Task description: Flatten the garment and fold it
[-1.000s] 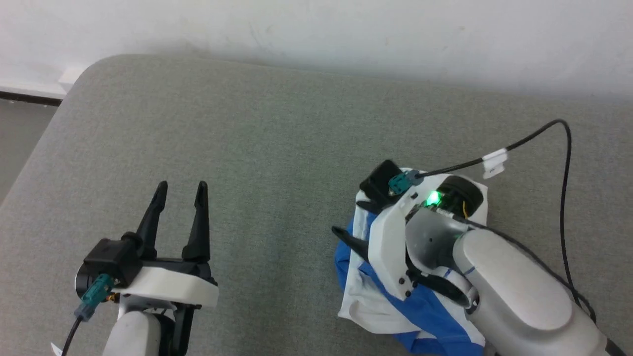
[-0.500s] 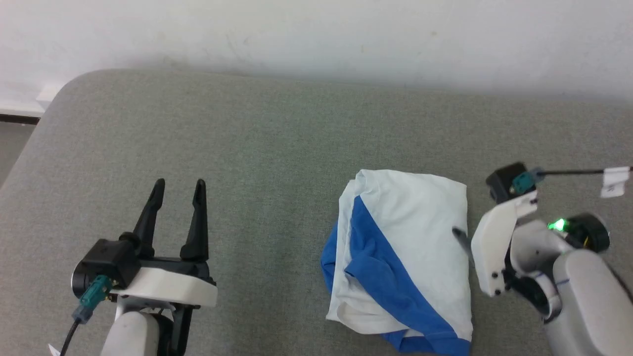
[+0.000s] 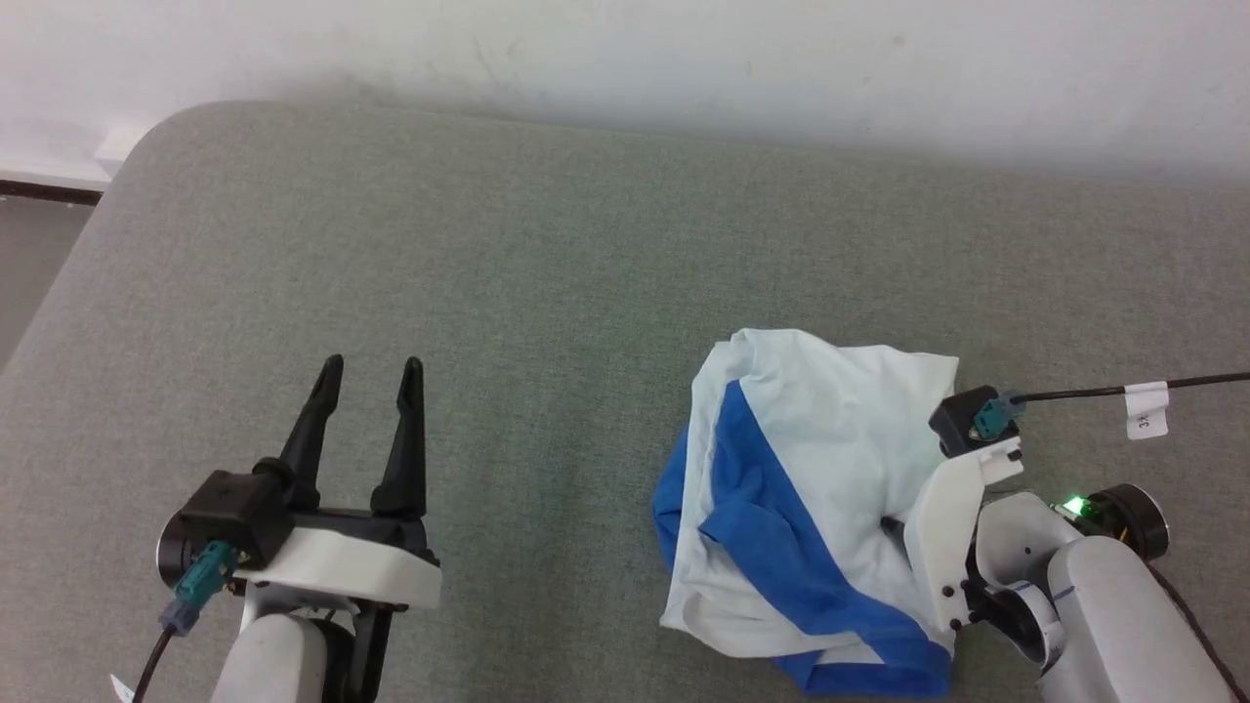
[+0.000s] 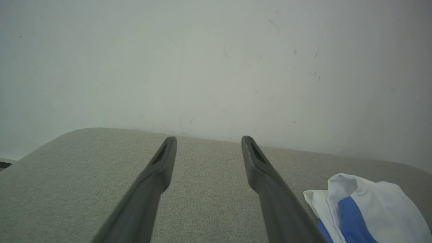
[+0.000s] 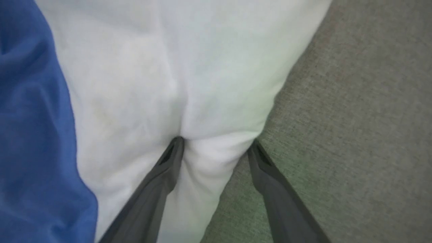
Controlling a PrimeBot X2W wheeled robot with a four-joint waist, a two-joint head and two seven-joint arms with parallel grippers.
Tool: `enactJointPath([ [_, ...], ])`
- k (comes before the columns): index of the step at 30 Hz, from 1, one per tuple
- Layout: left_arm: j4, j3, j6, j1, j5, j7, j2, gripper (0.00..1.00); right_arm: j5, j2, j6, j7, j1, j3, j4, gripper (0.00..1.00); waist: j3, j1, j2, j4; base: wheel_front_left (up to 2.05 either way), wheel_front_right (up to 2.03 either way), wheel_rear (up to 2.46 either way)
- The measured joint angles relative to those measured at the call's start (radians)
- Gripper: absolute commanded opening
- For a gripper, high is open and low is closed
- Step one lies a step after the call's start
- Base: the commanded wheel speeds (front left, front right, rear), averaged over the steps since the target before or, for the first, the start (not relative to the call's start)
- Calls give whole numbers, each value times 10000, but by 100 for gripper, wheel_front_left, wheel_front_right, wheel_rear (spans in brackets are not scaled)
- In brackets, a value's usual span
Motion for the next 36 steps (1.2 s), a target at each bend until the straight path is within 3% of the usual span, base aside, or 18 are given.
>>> enactJointPath([
  [1,10,-4,-2,-6,2,0,0,100,12,-19,0,-67,-21,19,81,100,16,0,0,18,0,0,0],
  [2,27,-6,-2,-17,0,0,0,100,13,-46,0,-104,-57,38,169,67,25,-1,0,28,0,0,0],
  [3,46,-2,-2,-30,0,0,4,100,29,-82,0,-153,-108,100,242,27,25,0,0,25,0,0,0],
  [4,52,10,-2,-31,0,0,4,100,65,-117,2,-259,-172,182,311,0,19,0,0,9,0,0,0],
  [12,-63,186,8,51,-23,0,86,100,665,-596,19,-671,-618,1484,293,0,-52,1,0,-640,0,0,0],
  [16,-142,228,10,66,-77,0,217,100,1112,-1411,17,-462,-1050,2633,-69,0,-47,2,0,-1334,0,0,0],
  [24,-577,437,217,17,-92,0,320,100,1881,-2872,15,-376,-2357,3812,-267,0,219,2,0,-3186,0,0,0],
  [30,-1099,562,401,-196,-90,134,491,100,2123,-3611,13,-560,-3430,4090,148,0,634,1,0,-4476,0,0,0],
  [36,-1651,702,543,-521,-82,397,736,100,2107,-4031,15,-1037,-4318,4063,790,0,1494,3,0,-5163,0,0,0],
])
